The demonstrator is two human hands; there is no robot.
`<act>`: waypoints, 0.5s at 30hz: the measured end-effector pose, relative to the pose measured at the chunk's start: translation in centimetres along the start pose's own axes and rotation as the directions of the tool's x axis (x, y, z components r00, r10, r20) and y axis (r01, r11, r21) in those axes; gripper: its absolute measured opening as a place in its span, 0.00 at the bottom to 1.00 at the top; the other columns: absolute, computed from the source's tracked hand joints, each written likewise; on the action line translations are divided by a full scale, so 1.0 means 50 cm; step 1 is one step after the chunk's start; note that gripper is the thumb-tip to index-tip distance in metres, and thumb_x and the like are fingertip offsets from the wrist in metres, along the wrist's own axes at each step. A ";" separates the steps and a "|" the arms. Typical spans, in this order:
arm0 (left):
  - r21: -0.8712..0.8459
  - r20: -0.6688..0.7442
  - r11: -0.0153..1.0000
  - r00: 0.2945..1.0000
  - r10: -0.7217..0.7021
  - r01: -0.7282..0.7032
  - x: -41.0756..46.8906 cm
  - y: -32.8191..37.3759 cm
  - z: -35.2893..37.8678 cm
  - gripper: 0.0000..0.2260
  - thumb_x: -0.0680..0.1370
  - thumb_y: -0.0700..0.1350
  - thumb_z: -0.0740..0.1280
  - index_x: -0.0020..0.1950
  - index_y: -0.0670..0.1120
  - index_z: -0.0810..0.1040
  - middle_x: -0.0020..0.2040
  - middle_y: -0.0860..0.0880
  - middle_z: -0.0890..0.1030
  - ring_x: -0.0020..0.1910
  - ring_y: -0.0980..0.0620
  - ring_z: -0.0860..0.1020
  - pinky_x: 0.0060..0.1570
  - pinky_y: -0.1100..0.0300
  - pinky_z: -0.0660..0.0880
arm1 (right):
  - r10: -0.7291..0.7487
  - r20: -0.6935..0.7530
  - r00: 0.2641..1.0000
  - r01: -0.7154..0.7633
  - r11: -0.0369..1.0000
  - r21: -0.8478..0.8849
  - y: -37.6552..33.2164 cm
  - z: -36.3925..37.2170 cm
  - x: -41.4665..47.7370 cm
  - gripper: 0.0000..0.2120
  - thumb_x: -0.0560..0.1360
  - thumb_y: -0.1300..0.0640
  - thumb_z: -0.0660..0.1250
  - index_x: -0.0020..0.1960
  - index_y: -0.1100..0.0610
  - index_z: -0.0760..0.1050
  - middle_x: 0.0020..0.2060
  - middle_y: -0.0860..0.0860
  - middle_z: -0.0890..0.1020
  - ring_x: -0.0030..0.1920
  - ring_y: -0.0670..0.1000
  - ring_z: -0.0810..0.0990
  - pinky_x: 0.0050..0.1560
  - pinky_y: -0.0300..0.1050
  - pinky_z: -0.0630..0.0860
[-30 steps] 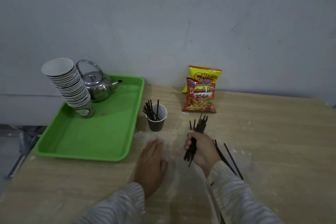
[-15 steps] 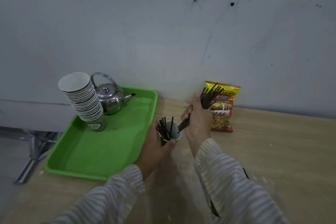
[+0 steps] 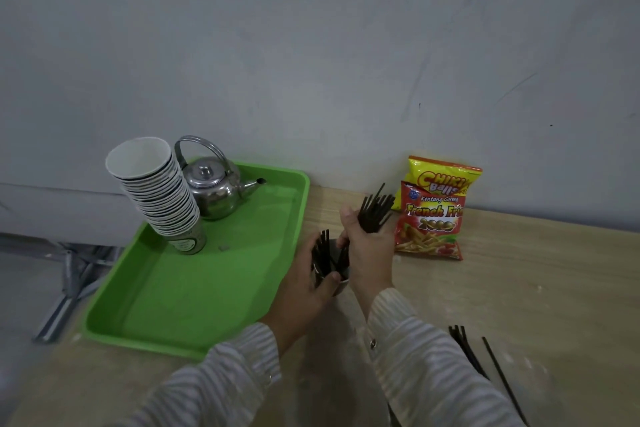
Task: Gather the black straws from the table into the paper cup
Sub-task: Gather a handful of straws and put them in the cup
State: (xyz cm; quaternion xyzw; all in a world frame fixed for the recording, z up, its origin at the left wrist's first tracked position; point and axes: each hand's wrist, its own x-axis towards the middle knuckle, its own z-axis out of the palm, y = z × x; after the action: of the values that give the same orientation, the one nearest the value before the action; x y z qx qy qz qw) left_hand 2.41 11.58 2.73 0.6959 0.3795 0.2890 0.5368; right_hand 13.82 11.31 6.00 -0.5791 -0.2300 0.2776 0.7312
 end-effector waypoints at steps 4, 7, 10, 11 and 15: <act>0.029 -0.014 1.000 1.000 0.003 -0.003 0.004 -0.002 0.000 0.29 0.71 0.45 0.66 0.61 0.71 0.58 0.62 0.66 0.68 0.59 0.74 0.68 0.54 0.80 0.64 | -0.020 0.065 0.998 0.023 0.999 -0.032 0.010 -0.006 -0.002 0.12 0.71 0.61 0.70 0.30 0.53 0.73 0.20 0.48 0.74 0.23 0.47 0.71 0.28 0.38 0.72; 0.038 -0.023 0.999 1.000 0.002 -0.001 0.004 -0.004 0.001 0.29 0.71 0.45 0.66 0.61 0.73 0.58 0.61 0.68 0.68 0.60 0.73 0.68 0.54 0.79 0.64 | -0.045 0.079 0.996 0.049 0.997 -0.053 0.009 -0.007 -0.003 0.12 0.72 0.62 0.69 0.31 0.56 0.72 0.21 0.49 0.73 0.24 0.46 0.71 0.30 0.35 0.72; 0.027 -0.018 1.000 1.000 -0.010 0.010 0.001 -0.003 0.003 0.29 0.71 0.47 0.66 0.67 0.63 0.58 0.66 0.59 0.69 0.64 0.64 0.68 0.61 0.67 0.66 | -0.046 0.087 0.995 0.052 0.996 -0.065 0.000 -0.003 -0.011 0.14 0.74 0.59 0.68 0.30 0.56 0.71 0.21 0.49 0.73 0.25 0.48 0.70 0.31 0.39 0.71; 0.028 -0.019 1.000 1.000 -0.004 0.005 0.001 -0.005 0.003 0.30 0.71 0.48 0.65 0.70 0.58 0.58 0.68 0.55 0.69 0.65 0.60 0.68 0.63 0.62 0.66 | -0.043 0.087 0.995 0.048 0.997 -0.057 -0.003 -0.002 -0.012 0.15 0.74 0.57 0.67 0.30 0.56 0.71 0.21 0.48 0.73 0.26 0.49 0.70 0.31 0.41 0.70; 0.046 -0.013 0.999 1.000 -0.005 0.005 0.003 -0.009 0.003 0.31 0.71 0.48 0.65 0.72 0.53 0.56 0.70 0.51 0.67 0.68 0.55 0.66 0.66 0.54 0.66 | -0.048 0.066 0.997 0.050 0.998 -0.026 -0.012 -0.002 -0.020 0.15 0.75 0.51 0.62 0.31 0.56 0.73 0.22 0.46 0.73 0.26 0.47 0.71 0.30 0.38 0.72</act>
State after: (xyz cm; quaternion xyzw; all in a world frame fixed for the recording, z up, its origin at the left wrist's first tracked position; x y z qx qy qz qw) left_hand 2.53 11.68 2.26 0.7051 0.3914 0.2836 0.5189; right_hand 13.21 10.47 6.55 -0.5740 -0.2718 0.2753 0.7217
